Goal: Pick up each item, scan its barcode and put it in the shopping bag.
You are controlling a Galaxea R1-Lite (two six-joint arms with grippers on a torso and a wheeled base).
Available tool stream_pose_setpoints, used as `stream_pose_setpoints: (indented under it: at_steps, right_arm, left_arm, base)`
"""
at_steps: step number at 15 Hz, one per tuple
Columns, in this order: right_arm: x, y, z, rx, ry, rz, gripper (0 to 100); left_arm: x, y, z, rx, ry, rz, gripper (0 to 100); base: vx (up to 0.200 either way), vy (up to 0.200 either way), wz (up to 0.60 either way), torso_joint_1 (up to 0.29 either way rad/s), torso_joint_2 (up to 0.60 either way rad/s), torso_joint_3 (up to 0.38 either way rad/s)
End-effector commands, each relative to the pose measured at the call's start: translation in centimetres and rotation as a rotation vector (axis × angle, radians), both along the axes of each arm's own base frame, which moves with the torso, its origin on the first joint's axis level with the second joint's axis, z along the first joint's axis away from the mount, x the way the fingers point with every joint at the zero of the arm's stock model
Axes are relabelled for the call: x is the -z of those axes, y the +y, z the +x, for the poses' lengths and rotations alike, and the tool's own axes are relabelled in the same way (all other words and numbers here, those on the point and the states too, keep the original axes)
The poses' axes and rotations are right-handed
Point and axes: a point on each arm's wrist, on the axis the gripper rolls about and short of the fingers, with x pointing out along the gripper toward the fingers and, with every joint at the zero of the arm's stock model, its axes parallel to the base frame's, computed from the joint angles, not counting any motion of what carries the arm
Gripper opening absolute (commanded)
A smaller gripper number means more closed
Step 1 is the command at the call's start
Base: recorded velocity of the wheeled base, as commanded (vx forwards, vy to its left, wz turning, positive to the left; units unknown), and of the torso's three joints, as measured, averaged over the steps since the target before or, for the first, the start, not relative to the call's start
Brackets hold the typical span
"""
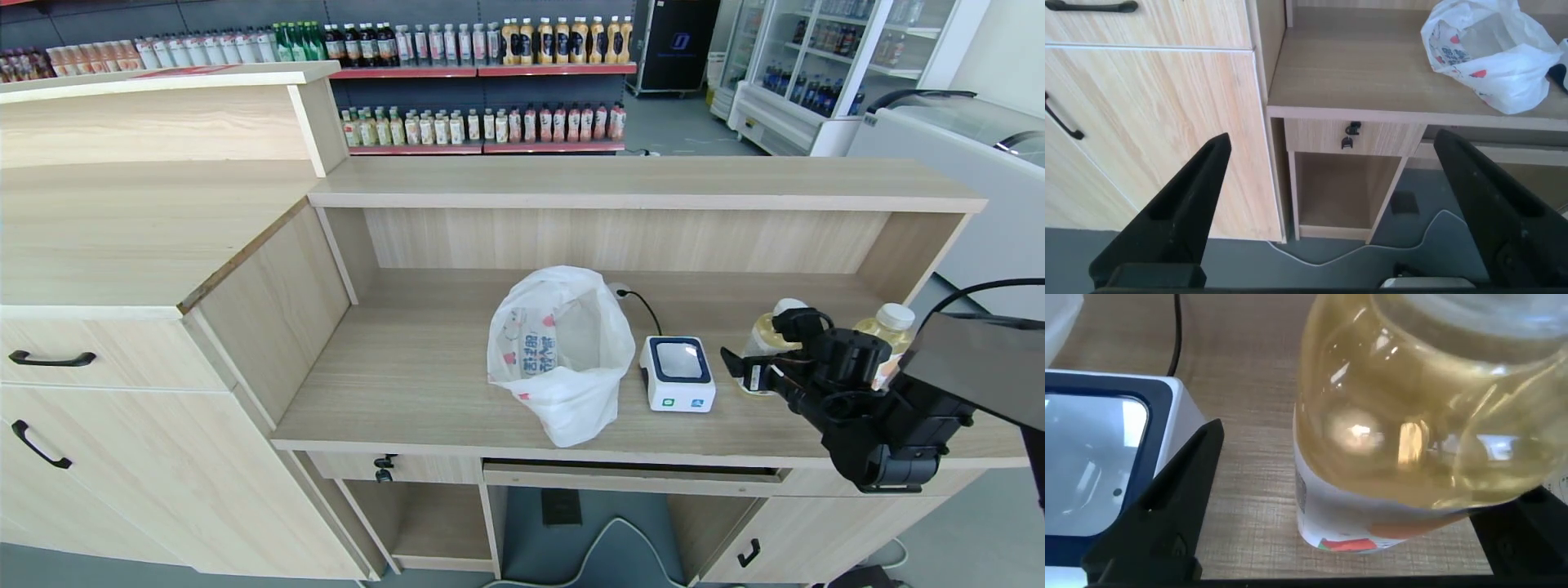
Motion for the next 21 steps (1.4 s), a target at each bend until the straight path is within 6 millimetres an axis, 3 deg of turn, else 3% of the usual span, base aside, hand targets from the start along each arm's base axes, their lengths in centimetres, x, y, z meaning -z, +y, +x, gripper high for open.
stream_pose_setpoints:
  at_steps: [1, 9, 10, 19, 21]
  right_arm:
    - [0.3, -0.1, 0.4, -0.003, -0.005, -0.001, 100]
    - [0.9, 0.0, 1.4, -0.027, 0.004, -0.007, 100]
    - [0.9, -0.1, 1.3, -0.04, 0.006, -0.005, 0]
    - [0.4, -0.2, 1.6, -0.05, -0.005, -0.057, 0]
    - [-2.7, -0.5, 1.2, -0.074, -0.055, -0.042, 0]
  left_arm:
    - [0.0, 0.0, 0.0, 0.0, 0.0, -0.001, 100]
    - [0.0, 0.0, 0.0, 0.0, 0.0, -0.001, 100]
    - [0.0, 0.0, 0.0, 0.0, 0.0, -0.001, 100]
    - [0.0, 0.0, 0.0, 0.0, 0.0, -0.001, 100]
    - [0.0, 0.0, 0.0, 0.0, 0.0, -0.001, 100]
  base:
    - [0.0, 0.0, 0.0, 0.0, 0.0, 0.0]
    - [0.0, 0.0, 0.0, 0.0, 0.0, 0.0]
    - [0.0, 0.0, 0.0, 0.0, 0.0, 0.0]
    - [0.0, 0.0, 0.0, 0.0, 0.0, 0.0]
    - [0.0, 0.0, 0.0, 0.0, 0.0, 0.0]
